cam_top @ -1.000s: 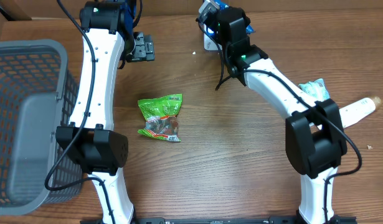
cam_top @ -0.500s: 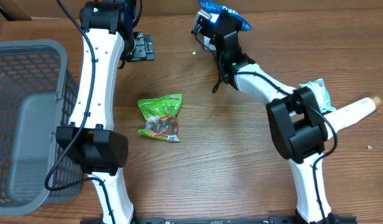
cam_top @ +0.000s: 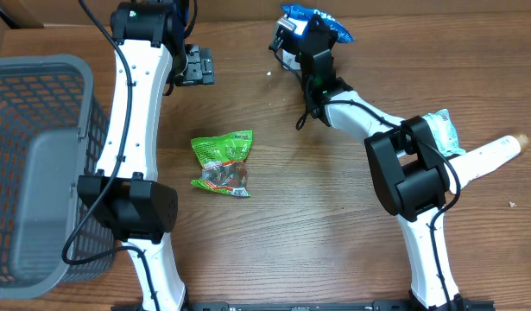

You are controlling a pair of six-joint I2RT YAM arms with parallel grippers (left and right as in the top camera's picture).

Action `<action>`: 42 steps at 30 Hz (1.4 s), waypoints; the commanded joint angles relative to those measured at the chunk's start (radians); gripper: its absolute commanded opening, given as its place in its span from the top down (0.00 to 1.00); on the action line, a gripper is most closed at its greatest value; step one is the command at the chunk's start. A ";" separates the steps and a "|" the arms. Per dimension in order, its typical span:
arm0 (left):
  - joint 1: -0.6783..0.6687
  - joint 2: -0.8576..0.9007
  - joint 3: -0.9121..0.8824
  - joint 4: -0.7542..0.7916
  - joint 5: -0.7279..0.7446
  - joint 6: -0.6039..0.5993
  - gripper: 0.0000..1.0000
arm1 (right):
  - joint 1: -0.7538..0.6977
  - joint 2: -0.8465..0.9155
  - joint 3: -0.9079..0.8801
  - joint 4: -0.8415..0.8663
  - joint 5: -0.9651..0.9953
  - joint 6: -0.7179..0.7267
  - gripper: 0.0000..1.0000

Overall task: Scan the item barcode
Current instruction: 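Hold the blue snack bar in front of the scanner window, then carry the blue snack bar to the right side and release it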

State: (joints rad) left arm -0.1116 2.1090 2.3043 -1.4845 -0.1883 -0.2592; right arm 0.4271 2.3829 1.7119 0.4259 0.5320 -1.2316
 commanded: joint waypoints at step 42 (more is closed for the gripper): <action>-0.007 -0.016 0.021 0.001 -0.002 0.001 0.00 | -0.207 -0.505 0.009 -1.268 -0.508 1.553 0.96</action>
State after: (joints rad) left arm -0.1116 2.1090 2.3047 -1.4845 -0.1879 -0.2592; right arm 0.2939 1.8542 1.7226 -0.7506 0.0914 -0.0246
